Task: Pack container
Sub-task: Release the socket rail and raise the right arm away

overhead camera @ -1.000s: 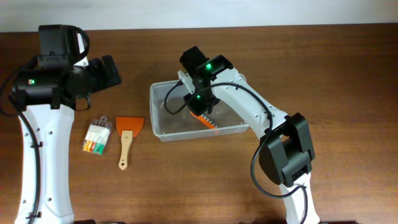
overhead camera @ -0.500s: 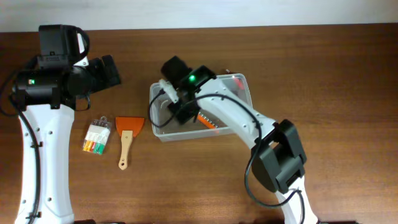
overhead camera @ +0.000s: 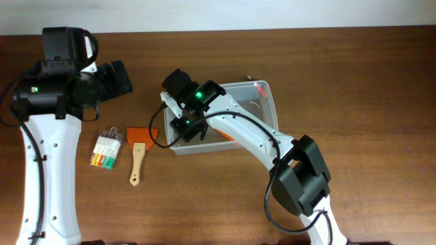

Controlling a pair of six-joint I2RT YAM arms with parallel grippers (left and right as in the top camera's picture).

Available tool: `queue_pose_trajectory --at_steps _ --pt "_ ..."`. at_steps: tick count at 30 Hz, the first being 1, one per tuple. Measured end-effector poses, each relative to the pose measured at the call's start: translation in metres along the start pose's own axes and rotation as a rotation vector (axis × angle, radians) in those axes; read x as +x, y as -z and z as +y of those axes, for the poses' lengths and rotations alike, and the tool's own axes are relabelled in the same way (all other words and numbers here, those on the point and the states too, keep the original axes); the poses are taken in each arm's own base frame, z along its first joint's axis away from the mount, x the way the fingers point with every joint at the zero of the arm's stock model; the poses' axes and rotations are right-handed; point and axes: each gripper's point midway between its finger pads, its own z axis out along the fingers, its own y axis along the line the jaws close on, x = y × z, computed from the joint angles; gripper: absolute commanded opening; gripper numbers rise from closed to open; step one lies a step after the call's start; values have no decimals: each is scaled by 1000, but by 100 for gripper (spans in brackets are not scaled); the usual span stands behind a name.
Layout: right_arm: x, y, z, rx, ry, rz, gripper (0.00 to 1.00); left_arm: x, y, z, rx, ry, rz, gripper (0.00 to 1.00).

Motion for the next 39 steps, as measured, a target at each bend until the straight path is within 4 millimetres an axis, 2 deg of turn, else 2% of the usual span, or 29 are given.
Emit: queue_pose_trajectory --at_steps 5,6,7,8,9,10,14,16,19,22,24,26,28,31,37,39 --pt "-9 0 1 -7 -2 -37 6 0 0 0 0 0 0 99" --pt "-11 0 1 -8 -4 -44 14 0 0 0 0 0 0 99" --pt "-12 0 1 -7 -6 -49 32 0 0 0 0 0 0 99" --pt "-13 1 1 -8 -7 -54 70 0 0 0 0 0 0 99" --pt "-14 0 1 -8 -7 -56 89 0 0 0 0 0 0 99" --pt "-14 1 0 -7 -12 -55 99 0 0 0 0 0 0 99" --pt "-9 6 -10 -3 -48 -29 99 0 0 0 0 0 0 99" --pt "-12 20 -29 6 -107 -29 99 0 0 0 0 0 0 99" --pt "-21 49 -65 30 -192 -66 99 0 0 0 0 0 0 99" --pt "-30 94 -117 71 -293 -140 99 0 0 0 0 0 0 99" --pt "-25 125 -150 98 -361 -170 99 0 0 0 0 0 0 99" --pt "-15 154 -184 138 -429 -197 99 0 0 0 0 0 0 99" --pt "0 169 -211 172 -491 -196 99 0 0 0 0 0 0 99" --pt "37 183 -251 211 -602 -151 99 0 0 0 0 0 0 99" --pt "83 199 -297 251 -739 -116 99 0 0 0 0 0 0 99" --pt "89 201 -301 254 -753 -107 99 0 0 0 0 0 0 99"
